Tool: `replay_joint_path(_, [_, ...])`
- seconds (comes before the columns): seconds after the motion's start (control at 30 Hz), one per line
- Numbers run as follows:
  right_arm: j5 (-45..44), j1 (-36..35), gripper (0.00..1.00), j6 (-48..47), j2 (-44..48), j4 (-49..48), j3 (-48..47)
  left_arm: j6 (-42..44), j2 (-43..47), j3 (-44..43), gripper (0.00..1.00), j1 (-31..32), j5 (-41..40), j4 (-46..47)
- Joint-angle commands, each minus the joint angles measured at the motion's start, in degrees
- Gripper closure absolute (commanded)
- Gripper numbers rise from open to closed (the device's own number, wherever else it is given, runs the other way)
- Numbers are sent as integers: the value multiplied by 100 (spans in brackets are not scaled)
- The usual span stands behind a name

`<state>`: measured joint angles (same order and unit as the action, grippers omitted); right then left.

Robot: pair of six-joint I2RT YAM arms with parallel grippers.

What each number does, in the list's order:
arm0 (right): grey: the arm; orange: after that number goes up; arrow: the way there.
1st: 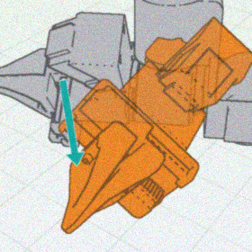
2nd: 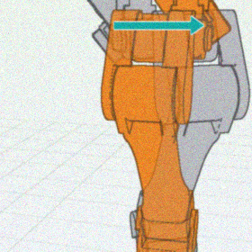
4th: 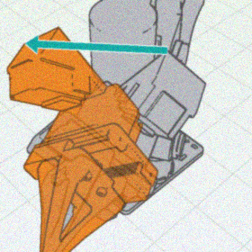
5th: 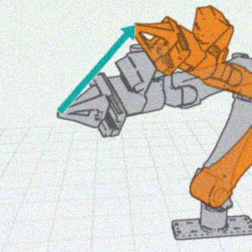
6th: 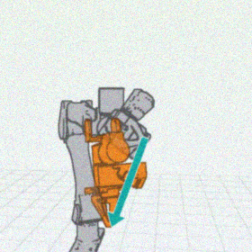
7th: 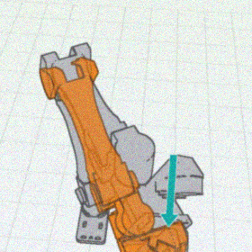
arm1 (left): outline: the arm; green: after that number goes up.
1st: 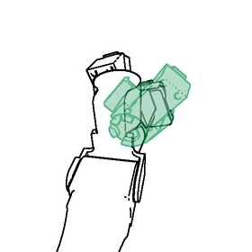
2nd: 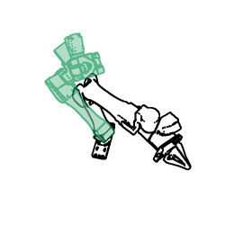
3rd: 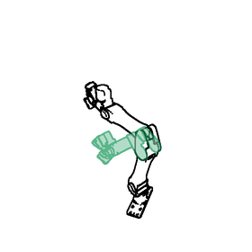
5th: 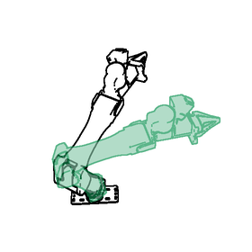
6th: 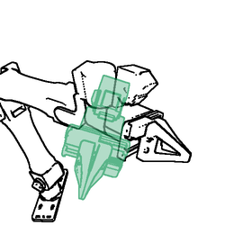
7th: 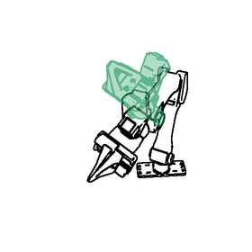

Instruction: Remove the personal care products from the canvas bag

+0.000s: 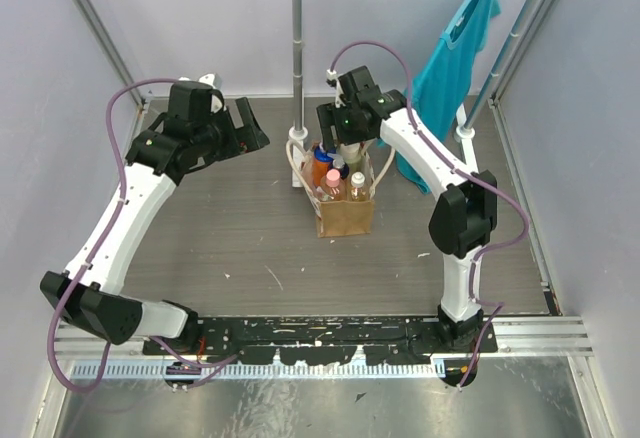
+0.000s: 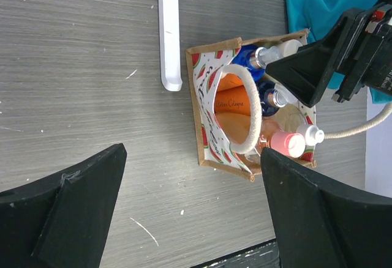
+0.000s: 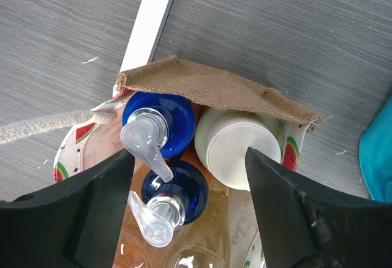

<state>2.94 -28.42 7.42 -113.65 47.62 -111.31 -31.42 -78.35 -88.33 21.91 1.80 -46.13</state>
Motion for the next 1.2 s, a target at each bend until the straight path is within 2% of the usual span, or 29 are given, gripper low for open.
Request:
replay_joint_path(0.0, [-206, -164, 22, -122, 28, -212, -246, 52, 180, 142, 2, 2, 200, 289])
replay_joint_path(0.2, [-423, -344, 23, -265, -140, -51, -569, 31, 97, 99, 2, -3, 283, 307])
replay_joint_path(0.27, [-762, -451, 23, -318, -138, -6, -624, 39, 101, 105, 2, -3, 281, 290])
replay_joint_path(0.43, [-744, -480, 24, -296, -254, 131, -796, 65, 137, 122, 2, -3, 242, 253])
replay_joint_path(0.53, [-678, -480, 27, -268, -347, 197, -851, 104, 153, 90, 2, -2, 242, 202])
replay_joint_path(0.67, [-530, -480, 39, -226, -469, 334, -938, 148, 217, 96, 2, -3, 182, 183])
replay_joint_path(0.93, [-407, -488, 43, -227, -511, 525, -791, 169, 250, 80, 2, -3, 171, 147])
replay_joint_path(1.0, [-408, -484, 47, -254, -505, 545, -762, 166, 249, 82, 2, -3, 180, 156])
replay_joint_path(1.17, [-450, -497, 73, -309, -329, 149, -774, 153, 227, 41, 2, 3, 210, 161])
